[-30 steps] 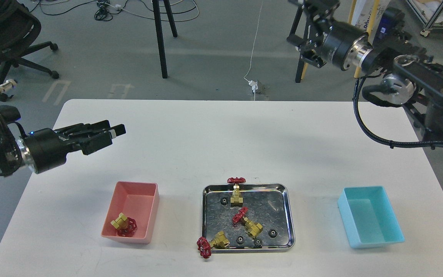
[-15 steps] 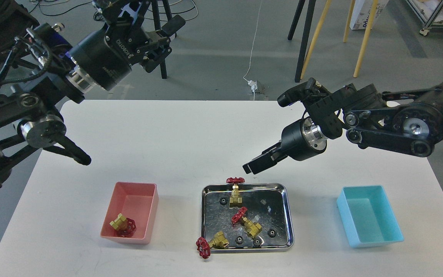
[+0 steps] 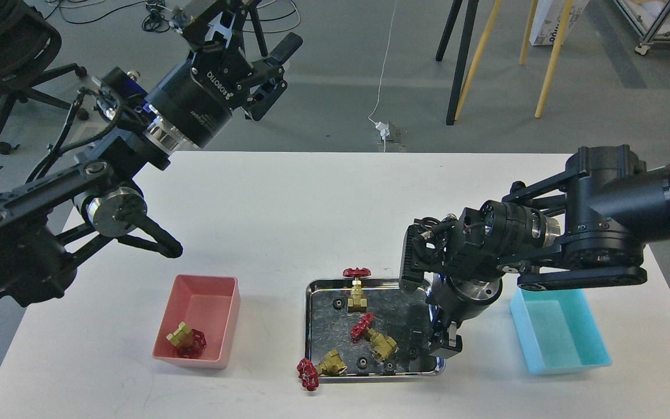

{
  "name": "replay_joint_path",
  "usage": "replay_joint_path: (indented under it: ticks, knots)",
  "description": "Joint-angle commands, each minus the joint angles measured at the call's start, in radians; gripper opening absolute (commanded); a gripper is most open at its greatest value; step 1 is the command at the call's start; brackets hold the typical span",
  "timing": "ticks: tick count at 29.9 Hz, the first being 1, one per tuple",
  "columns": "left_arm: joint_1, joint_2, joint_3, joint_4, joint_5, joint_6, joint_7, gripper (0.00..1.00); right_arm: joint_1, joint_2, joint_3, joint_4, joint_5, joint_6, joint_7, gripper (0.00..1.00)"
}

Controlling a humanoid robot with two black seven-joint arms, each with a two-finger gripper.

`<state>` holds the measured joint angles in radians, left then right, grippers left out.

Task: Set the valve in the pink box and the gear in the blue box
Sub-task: 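Lower the right gripper onto a dark gear on the tray and grasp it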

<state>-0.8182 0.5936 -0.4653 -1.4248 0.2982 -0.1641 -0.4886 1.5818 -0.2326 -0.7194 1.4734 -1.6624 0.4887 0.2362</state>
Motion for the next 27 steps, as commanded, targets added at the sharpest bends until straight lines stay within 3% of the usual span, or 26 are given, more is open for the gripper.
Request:
replay_joint_path:
  ticks: [1,10,27]
  knots:
    - [0.021,-0.003,-0.01,0.0,0.001,-0.002,0.0,0.78,-0.023,0.033,-0.006,-0.011,-0.01,0.0,-0.003,0.62]
    - [0.028,-0.011,-0.01,0.0,0.002,0.0,0.0,0.79,-0.097,0.128,-0.006,-0.117,-0.01,0.0,-0.011,0.62]
    - [0.04,-0.012,-0.01,0.001,0.002,-0.002,0.0,0.8,-0.143,0.191,-0.006,-0.202,-0.008,0.0,-0.014,0.54]
